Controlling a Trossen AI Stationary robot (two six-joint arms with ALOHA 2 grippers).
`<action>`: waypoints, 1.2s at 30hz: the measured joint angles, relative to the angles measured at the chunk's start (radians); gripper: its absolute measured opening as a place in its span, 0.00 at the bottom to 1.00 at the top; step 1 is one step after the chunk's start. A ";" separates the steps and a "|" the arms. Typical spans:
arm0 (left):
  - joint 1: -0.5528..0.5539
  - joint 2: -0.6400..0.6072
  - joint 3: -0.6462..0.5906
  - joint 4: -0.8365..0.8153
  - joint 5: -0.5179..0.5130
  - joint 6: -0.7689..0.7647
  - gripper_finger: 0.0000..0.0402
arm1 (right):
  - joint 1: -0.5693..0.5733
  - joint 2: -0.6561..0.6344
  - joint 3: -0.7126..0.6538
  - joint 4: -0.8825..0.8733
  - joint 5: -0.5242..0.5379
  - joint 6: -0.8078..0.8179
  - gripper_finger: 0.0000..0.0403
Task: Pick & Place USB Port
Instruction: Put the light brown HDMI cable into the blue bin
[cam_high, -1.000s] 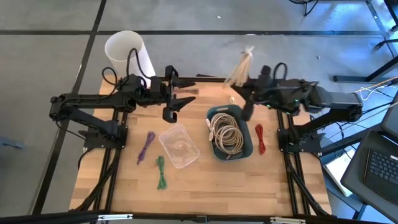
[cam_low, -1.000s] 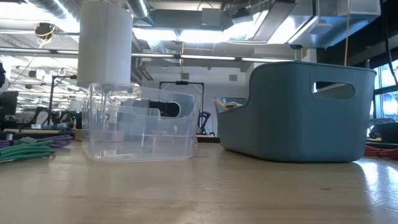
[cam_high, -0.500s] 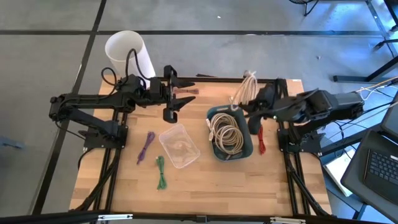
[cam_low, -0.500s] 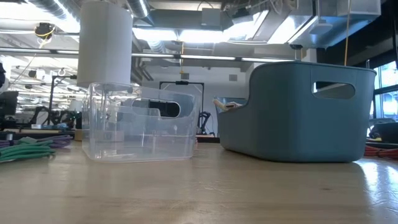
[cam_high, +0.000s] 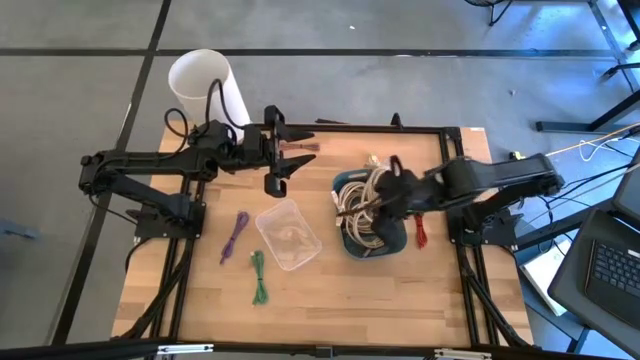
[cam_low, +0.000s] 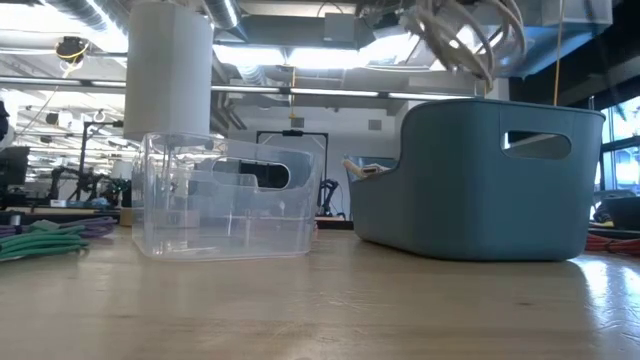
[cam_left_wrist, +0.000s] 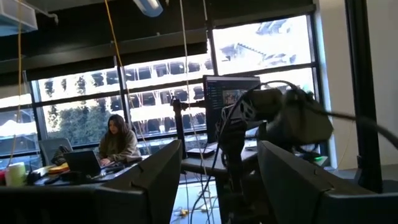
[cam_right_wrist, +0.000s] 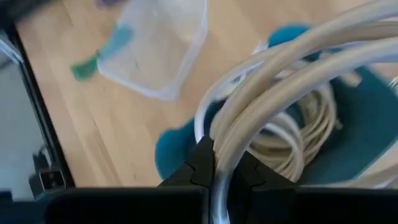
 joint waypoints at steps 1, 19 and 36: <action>0.000 0.000 0.000 -0.002 0.000 0.000 0.51 | -0.005 0.015 0.000 -0.006 -0.026 -0.001 0.04; 0.000 0.000 0.000 -0.012 0.003 -0.014 0.49 | -0.109 0.126 -0.109 0.098 -0.212 -0.129 0.04; 0.000 0.000 0.000 -0.011 0.002 0.001 0.49 | -0.214 0.088 -0.632 0.685 -0.327 -0.110 0.04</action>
